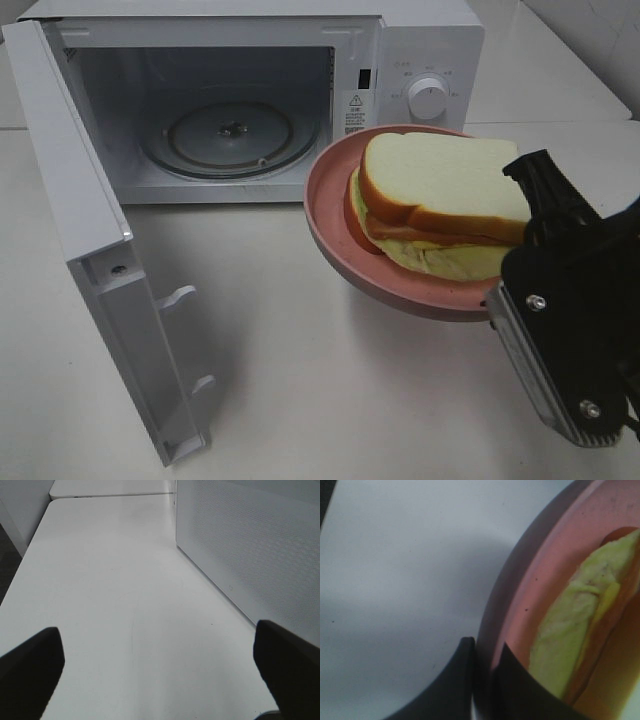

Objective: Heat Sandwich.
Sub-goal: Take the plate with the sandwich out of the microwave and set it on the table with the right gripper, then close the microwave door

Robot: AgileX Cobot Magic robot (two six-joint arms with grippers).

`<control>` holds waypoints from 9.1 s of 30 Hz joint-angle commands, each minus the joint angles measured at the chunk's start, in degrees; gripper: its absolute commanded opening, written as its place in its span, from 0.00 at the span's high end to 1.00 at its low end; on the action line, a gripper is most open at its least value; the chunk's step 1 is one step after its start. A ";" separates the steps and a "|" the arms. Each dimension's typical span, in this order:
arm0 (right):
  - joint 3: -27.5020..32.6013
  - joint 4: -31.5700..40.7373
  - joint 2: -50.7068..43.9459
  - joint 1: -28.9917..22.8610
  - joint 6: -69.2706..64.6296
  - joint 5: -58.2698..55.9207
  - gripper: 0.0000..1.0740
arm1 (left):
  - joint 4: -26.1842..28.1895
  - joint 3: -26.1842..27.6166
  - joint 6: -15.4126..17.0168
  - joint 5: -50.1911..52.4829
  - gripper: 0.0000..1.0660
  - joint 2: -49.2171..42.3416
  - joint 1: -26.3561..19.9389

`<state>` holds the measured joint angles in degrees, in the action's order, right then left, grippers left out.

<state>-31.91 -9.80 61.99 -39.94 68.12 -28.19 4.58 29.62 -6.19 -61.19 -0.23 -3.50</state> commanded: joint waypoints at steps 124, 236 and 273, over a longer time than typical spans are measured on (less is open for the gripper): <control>-19.02 -32.37 36.21 4.53 -106.46 -26.47 0.97 | 0.40 0.00 0.00 -0.06 0.08 -0.29 0.11; -11.29 -8.08 7.73 12.38 -83.37 -18.85 0.30 | 0.40 0.00 0.00 -0.06 0.08 -0.29 0.11; 0.11 -0.63 -35.87 12.49 -75.17 -28.65 0.30 | 0.40 0.00 0.00 -0.06 0.08 -0.29 0.11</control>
<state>-32.60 -11.00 27.62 -27.67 -7.73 -57.41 4.58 29.62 -6.19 -61.19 -0.23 -3.50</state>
